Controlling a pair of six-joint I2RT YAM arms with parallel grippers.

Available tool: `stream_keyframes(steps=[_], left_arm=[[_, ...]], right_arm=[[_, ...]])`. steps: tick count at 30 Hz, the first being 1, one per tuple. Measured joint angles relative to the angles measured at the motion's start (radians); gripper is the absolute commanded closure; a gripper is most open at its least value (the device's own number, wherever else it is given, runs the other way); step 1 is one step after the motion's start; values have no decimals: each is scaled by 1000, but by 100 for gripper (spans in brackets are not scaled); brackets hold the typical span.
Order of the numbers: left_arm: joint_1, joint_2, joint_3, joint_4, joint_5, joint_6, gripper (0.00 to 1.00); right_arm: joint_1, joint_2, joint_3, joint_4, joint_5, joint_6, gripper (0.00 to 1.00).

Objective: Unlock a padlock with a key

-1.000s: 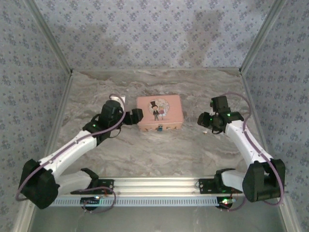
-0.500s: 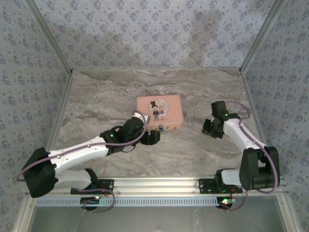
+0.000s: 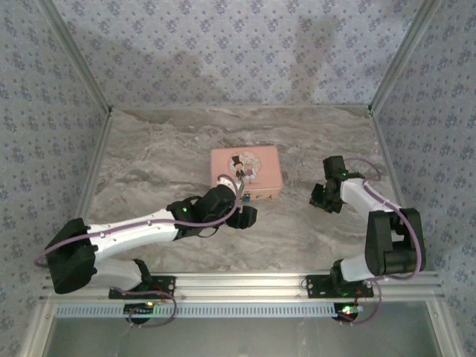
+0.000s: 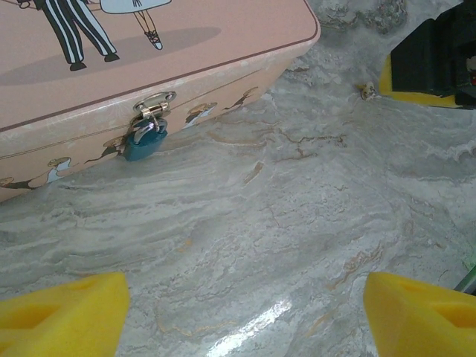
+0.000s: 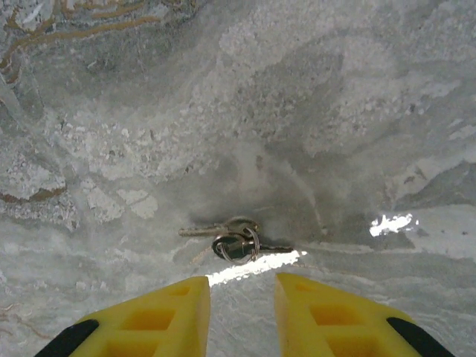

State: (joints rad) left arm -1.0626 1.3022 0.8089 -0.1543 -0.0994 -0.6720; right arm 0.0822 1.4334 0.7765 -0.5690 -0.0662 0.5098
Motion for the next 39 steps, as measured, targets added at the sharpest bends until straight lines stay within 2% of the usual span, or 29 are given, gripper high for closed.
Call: stream_keyframes(steps=[11,28,34,39], left_arm=[[0,0,0,0,-7,-11,18],[0,2,0,0,-8,-14,18],[0,3,0,0,-22,-18,18],[0,2,0,1,-44,-21,17]], right_arm=[[-9,69,0,45,0,7,73],[-23,93,5,105,-1,12,100],[-24,84,8,101,-1,-5,100],[-24,-15,31,35,-9,-25,100]])
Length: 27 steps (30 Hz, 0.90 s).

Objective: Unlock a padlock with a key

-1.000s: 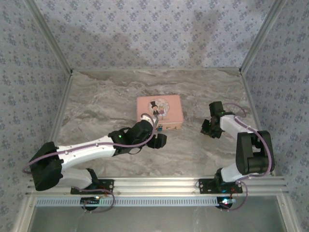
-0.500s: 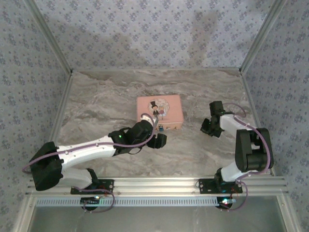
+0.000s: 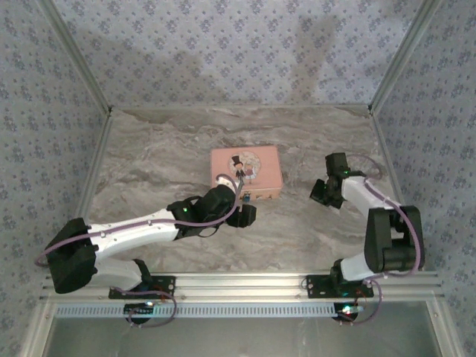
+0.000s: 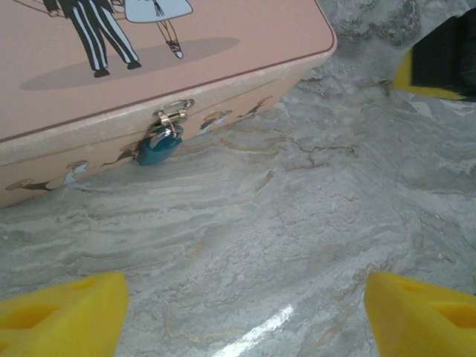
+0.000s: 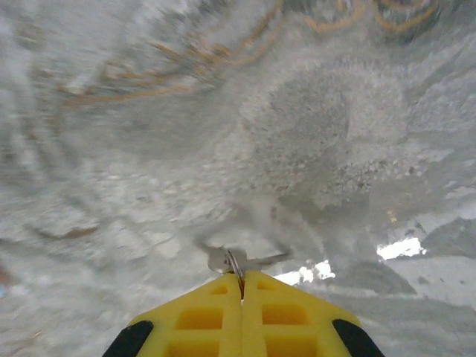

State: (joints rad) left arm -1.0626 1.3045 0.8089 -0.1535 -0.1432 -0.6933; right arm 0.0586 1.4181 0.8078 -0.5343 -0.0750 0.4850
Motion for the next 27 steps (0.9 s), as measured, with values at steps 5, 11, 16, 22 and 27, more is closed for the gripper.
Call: stream_keyframes(steps=[5,11,16,22,27], left_arm=[[17,-13,0,1,0,3,17],[92,-55,31,5,44,23,15],[159,-86,94,46,150,65,15],[240,-106,151,126,320,111,22],[251,-106,189,187,434,164,20]], right_arm=[[5,-144,75,-67,-33,-15,100],[29,-258,185,-153,-123,-30,100],[86,-288,324,-226,-227,-34,100],[164,-300,500,-280,-335,-29,100],[205,-305,566,-291,-431,9,100]])
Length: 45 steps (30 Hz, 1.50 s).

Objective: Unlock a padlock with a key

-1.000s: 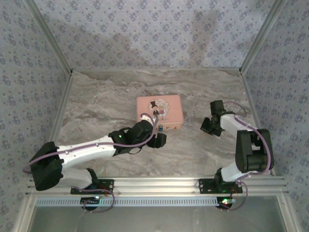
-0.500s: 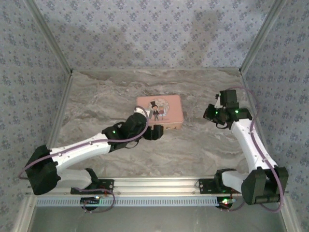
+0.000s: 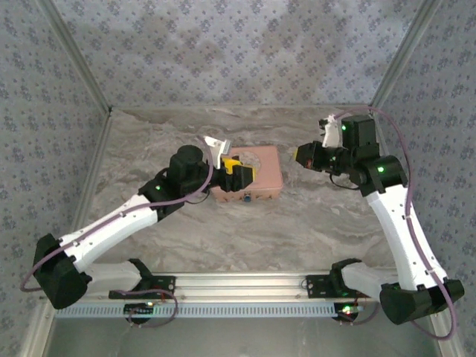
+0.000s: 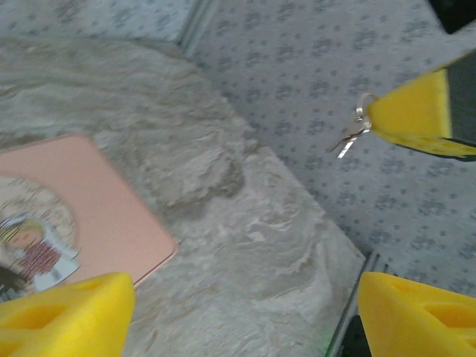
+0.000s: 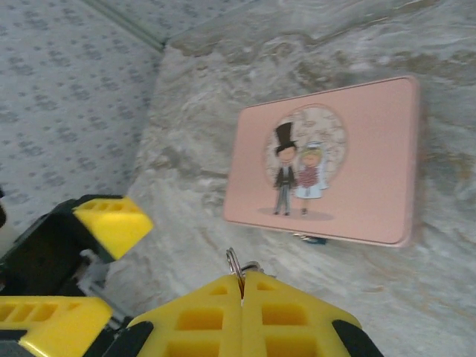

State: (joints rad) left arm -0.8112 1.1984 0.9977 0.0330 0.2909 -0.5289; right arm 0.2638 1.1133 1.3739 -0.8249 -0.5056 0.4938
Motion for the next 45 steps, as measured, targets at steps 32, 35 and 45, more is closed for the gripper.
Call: stream_keyframes(steps=[32,35,45], left_arm=[[2,201,172,259,414,-7,64],[2,201,175,255,418,-3,71],[2,203,180,225,415,13,76]], right_arm=[[101,11,33,70,-196,199,100],[100,11,37,71,-199,198,100],[85,11,45,72,-222,198,100]])
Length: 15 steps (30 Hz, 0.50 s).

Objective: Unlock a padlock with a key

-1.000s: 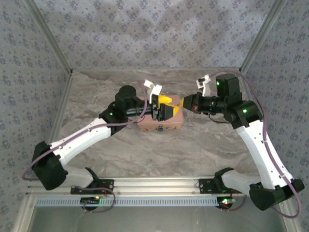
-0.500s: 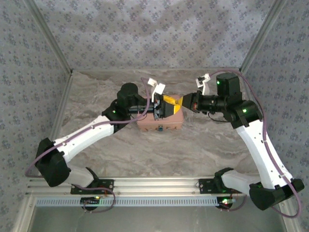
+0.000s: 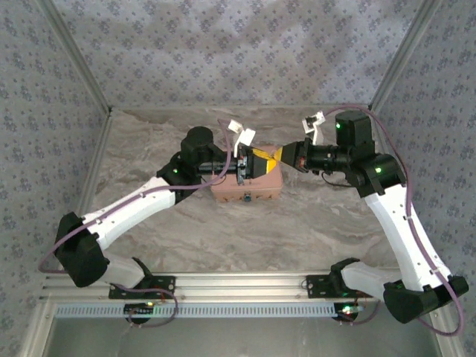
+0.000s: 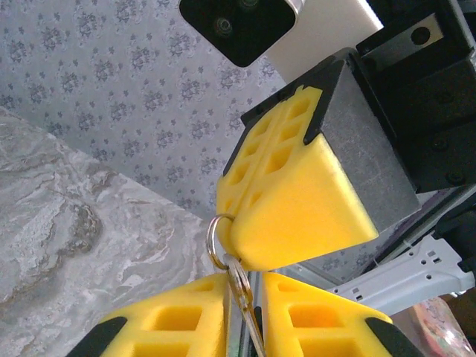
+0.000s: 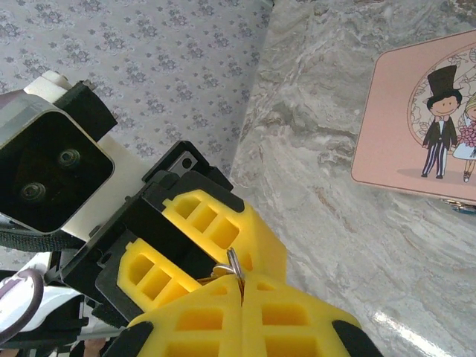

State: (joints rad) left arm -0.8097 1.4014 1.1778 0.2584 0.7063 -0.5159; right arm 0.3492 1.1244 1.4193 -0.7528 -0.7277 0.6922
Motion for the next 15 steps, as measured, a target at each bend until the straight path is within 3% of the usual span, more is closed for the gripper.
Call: stream_keyframes(steps=[7,15], left_arm=[[0,0,3,-27,0,18,75],[0,0,6,-39,0,27,87]], right_arm=[[-12,0,5,-8,-4,0,100],[-14,0,6,-8,-13,-1,100]])
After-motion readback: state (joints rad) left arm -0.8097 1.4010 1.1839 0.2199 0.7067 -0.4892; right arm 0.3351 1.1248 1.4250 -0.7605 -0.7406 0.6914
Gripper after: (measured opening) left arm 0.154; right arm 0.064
